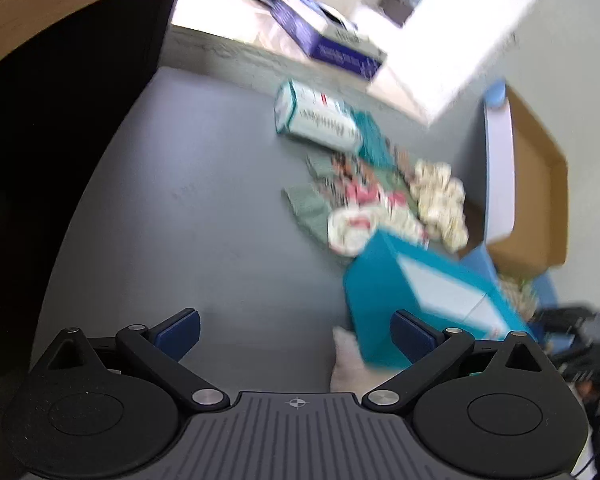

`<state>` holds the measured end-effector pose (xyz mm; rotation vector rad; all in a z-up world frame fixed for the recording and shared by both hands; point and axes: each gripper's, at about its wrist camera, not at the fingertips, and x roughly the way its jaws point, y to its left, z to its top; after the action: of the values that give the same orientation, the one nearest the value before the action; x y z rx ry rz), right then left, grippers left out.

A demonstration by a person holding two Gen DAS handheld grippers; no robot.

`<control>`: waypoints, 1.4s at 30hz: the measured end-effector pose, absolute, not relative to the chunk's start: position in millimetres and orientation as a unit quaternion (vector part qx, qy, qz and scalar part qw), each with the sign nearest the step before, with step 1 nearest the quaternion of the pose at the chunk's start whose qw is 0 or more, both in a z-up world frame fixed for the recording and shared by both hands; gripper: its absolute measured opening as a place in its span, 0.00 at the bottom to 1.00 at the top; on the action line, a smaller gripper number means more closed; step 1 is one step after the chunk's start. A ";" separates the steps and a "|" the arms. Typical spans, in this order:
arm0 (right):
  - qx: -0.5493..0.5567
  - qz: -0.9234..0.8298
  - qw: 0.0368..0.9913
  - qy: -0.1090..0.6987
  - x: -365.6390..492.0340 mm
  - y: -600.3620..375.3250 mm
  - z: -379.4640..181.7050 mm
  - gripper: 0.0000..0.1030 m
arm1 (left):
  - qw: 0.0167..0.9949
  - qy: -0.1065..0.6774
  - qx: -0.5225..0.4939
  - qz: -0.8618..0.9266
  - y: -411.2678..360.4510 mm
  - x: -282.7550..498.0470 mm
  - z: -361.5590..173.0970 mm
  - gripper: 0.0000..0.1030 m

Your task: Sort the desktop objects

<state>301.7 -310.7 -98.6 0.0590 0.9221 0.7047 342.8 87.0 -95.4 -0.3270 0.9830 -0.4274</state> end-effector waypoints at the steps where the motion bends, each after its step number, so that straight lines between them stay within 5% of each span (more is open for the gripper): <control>1: 0.032 0.332 0.836 0.435 303.5 -312.3 -97.9 0.43 | 0.843 0.472 -0.170 -0.195 89.7 347.1 -98.1 0.98; 7: 0.060 0.328 0.839 0.429 314.8 -321.5 -93.1 0.40 | 0.830 0.509 -0.133 -0.185 70.1 361.1 -102.7 0.94; 13: 0.087 0.324 0.841 0.424 326.0 -330.8 -88.4 0.13 | 0.826 0.510 -0.133 -0.198 64.9 356.7 -91.1 0.90; 36: 0.119 0.254 0.865 0.415 382.6 -326.7 -77.3 0.12 | 0.821 0.501 -0.223 -0.160 59.2 431.7 -79.5 0.90; 38: 0.097 0.249 0.871 0.412 383.0 -321.9 -77.3 0.23 | 0.832 0.485 -0.201 -0.178 56.6 425.4 -71.1 0.91; 42: 0.014 0.272 0.873 0.403 372.4 -308.9 -72.5 0.67 | 0.859 0.458 -0.119 -0.197 49.8 403.8 -54.9 0.97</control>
<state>372.4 -308.9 -72.5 0.0300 0.8426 0.5687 403.8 49.8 -54.9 -0.2492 0.9612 -0.4128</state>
